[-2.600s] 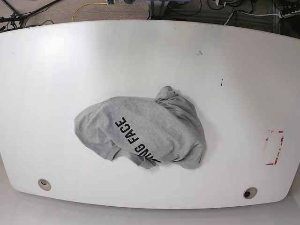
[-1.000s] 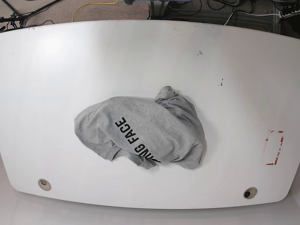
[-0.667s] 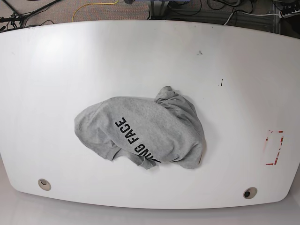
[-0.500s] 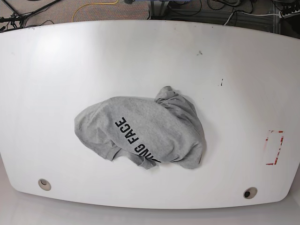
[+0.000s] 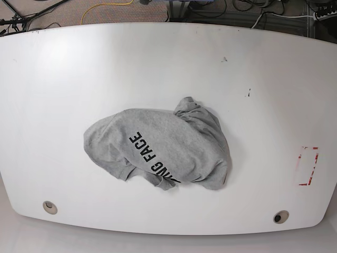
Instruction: Fold the T-shirt properly
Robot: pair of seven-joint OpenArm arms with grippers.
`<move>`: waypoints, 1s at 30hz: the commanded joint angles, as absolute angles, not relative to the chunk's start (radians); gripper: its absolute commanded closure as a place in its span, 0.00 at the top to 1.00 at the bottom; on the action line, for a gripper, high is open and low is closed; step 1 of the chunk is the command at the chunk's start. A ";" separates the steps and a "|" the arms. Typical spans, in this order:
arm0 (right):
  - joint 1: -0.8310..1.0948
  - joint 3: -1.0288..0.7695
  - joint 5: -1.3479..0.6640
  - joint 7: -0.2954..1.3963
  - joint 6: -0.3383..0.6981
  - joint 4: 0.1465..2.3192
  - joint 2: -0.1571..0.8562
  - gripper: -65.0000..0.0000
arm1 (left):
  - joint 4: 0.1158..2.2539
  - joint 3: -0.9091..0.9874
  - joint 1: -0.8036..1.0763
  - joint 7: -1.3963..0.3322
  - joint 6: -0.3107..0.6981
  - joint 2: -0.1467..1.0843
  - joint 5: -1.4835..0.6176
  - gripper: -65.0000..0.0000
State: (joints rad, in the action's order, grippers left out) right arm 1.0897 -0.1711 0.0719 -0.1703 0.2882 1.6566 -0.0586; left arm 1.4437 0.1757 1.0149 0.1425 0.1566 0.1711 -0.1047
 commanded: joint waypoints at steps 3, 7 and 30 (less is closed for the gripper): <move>1.127 -0.176 0.074 -0.176 0.292 1.693 -0.062 0.02 | 1.491 0.177 1.057 0.156 0.155 0.166 -0.102 0.60; 1.140 -0.174 0.073 -0.174 0.291 1.734 -0.064 0.02 | 1.539 0.190 1.075 0.153 0.157 0.165 -0.105 0.60; 1.164 -0.197 0.078 -0.141 0.286 1.949 -0.069 0.06 | 1.766 0.229 1.143 0.157 0.153 0.169 -0.129 0.61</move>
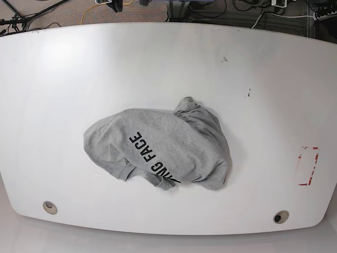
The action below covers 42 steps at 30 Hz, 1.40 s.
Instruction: Fold the T-shirt properly
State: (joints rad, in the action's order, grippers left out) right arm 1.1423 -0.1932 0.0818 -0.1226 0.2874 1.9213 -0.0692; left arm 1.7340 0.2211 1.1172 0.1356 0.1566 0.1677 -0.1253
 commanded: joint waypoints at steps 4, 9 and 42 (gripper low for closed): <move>1.172 -0.191 0.079 -0.146 0.288 1.991 -0.072 0.05 | 1.830 0.249 1.144 0.159 0.152 0.158 -0.117 0.61; 1.161 -0.192 0.080 -0.146 0.287 2.007 -0.072 0.05 | 1.863 0.268 1.141 0.163 0.153 0.146 -0.116 0.61; 0.933 -0.210 0.076 -0.114 0.295 1.993 -0.074 0.30 | 1.908 0.324 0.913 0.076 0.185 0.114 -0.142 0.64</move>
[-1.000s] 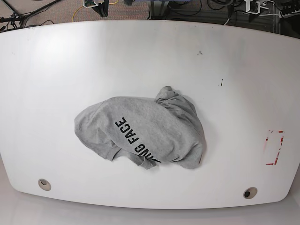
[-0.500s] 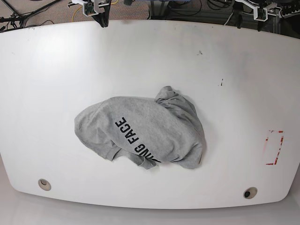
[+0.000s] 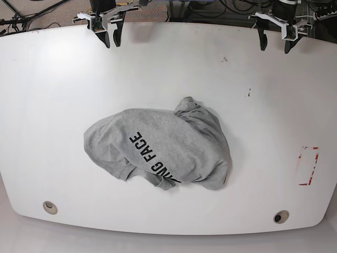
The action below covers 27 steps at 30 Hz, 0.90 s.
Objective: Fold the T-shirt properly
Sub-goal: 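Lower both grippers into view above the grey T-shirt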
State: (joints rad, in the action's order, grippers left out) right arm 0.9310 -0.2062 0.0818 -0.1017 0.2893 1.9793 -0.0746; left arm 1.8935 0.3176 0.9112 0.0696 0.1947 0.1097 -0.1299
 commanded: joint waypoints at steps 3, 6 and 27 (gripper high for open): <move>0.909 -0.214 0.075 -0.098 0.299 1.995 -0.074 0.34 | 1.903 0.322 0.883 0.055 0.185 0.115 -0.149 0.64; 0.878 -0.209 0.076 -0.084 0.301 2.005 -0.072 0.39 | 1.895 0.332 0.825 0.016 0.184 0.114 -0.157 0.62; 0.670 -0.203 0.086 0.073 0.291 1.995 -0.062 0.47 | 1.900 0.329 0.729 0.011 0.178 0.104 -0.151 0.64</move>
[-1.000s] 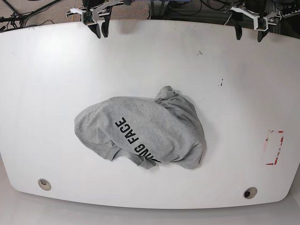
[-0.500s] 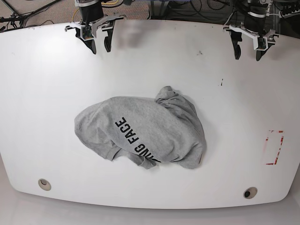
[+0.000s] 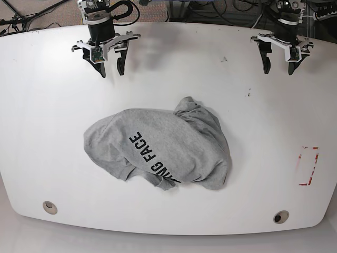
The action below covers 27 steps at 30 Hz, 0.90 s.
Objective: Fold the T-shirt properly
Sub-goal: 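Lower both grippers into view above the grey T-shirt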
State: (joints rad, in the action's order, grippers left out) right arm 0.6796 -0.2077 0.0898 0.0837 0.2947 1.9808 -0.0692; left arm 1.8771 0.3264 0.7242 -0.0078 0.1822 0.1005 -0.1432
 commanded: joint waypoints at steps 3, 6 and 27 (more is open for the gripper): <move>0.639 -0.201 0.089 0.092 0.291 1.991 -0.058 0.47 | 1.901 0.329 0.722 0.009 0.177 0.104 -0.150 0.63; 0.610 -0.200 0.092 0.114 0.292 1.988 -0.055 0.47 | 1.901 0.328 0.717 0.008 0.176 0.103 -0.150 0.63; 0.462 -0.188 0.105 0.363 0.284 1.987 -0.056 0.47 | 1.898 0.324 0.701 0.007 0.175 0.116 -0.152 0.65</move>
